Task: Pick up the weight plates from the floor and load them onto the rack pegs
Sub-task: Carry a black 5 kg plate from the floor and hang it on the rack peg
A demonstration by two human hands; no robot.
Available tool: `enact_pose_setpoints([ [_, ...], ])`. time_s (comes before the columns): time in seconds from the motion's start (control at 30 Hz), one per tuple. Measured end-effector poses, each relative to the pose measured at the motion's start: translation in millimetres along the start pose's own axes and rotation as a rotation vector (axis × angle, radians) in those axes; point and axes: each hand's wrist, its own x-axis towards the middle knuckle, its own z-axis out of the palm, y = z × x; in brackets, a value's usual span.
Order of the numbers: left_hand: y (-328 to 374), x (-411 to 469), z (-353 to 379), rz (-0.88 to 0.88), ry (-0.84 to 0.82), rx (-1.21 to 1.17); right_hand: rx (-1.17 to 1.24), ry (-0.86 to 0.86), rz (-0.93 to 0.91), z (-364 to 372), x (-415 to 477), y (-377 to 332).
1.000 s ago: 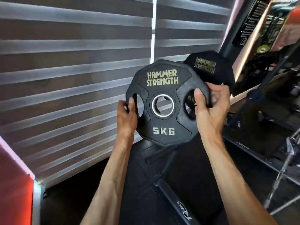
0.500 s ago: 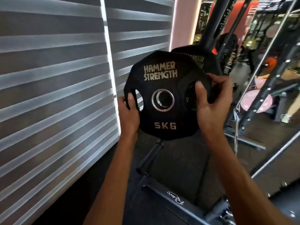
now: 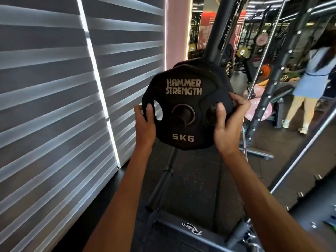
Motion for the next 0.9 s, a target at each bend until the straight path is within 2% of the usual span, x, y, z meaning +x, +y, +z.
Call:
enact_pose_setpoints([
  [0.13, -6.5, 20.3, 11.9, 0.005, -0.038, -0.003, -0.043, -0.016, 0.033, 4.4, 7.1, 11.3],
  [0.23, -11.8, 26.1, 25.0, -0.087, -0.07, -0.03, -0.117, -0.057, 0.033, 5.0, 26.1, 10.6],
  [0.47, -18.2, 24.3, 46.9, -0.218, -0.102, -0.112, -0.331, -0.145, -0.099, 9.5, 62.5, 16.6],
  [0.73, -22.8, 31.1, 45.3, -0.206, -0.132, -0.138, -0.298, -0.158, -0.023, 10.2, 58.2, 17.0],
  [0.9, -36.6, 12.5, 48.9, -0.345, -0.034, -0.36, -0.258, -0.152, 0.026, -6.0, 37.7, 18.2],
])
